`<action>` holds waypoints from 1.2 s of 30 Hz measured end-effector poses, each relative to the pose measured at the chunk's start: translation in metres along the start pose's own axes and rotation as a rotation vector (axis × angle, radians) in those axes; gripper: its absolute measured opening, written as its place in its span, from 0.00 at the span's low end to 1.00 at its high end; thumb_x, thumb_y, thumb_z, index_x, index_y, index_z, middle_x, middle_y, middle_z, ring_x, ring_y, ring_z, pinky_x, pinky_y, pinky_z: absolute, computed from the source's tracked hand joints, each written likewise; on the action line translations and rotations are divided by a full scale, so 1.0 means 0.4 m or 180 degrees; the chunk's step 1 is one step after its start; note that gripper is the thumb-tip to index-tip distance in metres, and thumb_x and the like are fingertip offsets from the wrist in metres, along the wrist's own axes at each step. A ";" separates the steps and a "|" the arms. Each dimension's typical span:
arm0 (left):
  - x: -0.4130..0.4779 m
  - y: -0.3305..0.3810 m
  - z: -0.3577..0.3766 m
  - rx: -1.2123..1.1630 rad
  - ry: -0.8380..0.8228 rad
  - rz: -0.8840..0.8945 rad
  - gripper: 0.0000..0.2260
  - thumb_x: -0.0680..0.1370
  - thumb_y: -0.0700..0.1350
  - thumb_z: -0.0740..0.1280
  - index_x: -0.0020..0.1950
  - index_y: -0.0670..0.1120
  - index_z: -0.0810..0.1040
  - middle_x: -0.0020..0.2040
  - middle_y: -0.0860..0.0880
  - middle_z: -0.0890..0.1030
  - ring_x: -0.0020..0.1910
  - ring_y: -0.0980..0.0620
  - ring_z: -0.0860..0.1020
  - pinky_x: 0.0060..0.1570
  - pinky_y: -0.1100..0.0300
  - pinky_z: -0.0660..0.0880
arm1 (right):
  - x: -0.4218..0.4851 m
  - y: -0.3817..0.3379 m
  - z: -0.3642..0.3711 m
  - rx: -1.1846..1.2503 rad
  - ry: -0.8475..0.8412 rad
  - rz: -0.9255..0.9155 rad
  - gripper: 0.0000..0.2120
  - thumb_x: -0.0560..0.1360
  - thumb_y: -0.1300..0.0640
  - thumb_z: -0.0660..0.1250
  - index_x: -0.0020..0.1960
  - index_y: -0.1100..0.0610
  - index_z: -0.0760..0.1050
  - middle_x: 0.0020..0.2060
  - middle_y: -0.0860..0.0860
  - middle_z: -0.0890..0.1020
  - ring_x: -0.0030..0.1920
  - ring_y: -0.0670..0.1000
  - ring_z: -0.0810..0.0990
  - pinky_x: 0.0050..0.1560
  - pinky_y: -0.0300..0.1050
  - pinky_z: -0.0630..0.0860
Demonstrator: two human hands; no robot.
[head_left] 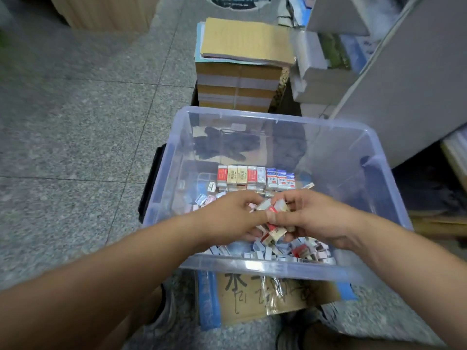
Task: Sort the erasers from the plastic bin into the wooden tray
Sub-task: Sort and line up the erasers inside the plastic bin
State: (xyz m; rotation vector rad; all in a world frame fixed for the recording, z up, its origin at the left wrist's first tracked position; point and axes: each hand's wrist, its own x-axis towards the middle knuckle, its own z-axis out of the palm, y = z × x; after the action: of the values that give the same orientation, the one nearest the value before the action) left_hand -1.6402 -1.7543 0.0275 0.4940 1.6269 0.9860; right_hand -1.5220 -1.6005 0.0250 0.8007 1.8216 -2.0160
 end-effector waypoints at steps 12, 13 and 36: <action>0.047 0.005 -0.008 -0.1224 0.0275 -0.0275 0.04 0.81 0.38 0.69 0.55 0.41 0.79 0.51 0.39 0.86 0.49 0.45 0.85 0.54 0.50 0.83 | -0.007 0.013 0.004 0.0856 0.0062 -0.0140 0.13 0.79 0.74 0.63 0.56 0.61 0.81 0.43 0.54 0.85 0.44 0.51 0.85 0.51 0.46 0.84; 0.050 0.006 -0.010 -0.1277 0.0284 -0.0301 0.04 0.81 0.38 0.68 0.56 0.40 0.79 0.49 0.40 0.86 0.47 0.45 0.85 0.53 0.49 0.83 | -0.004 0.007 0.004 0.0740 0.0062 -0.0166 0.12 0.79 0.72 0.65 0.56 0.61 0.81 0.44 0.56 0.85 0.44 0.52 0.85 0.50 0.45 0.84; 0.076 0.000 -0.037 -0.1175 0.0494 -0.0418 0.09 0.83 0.43 0.67 0.62 0.42 0.78 0.49 0.41 0.87 0.46 0.46 0.87 0.39 0.58 0.83 | 0.259 0.069 -0.195 -0.0324 0.2485 0.0765 0.09 0.77 0.65 0.72 0.41 0.60 0.73 0.38 0.60 0.82 0.38 0.60 0.83 0.50 0.59 0.84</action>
State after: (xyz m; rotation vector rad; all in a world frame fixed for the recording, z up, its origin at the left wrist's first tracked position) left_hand -1.6632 -1.7364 0.0100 0.0611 1.5433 1.2147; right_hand -1.5734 -1.5136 -0.0611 1.8565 2.0253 -1.5406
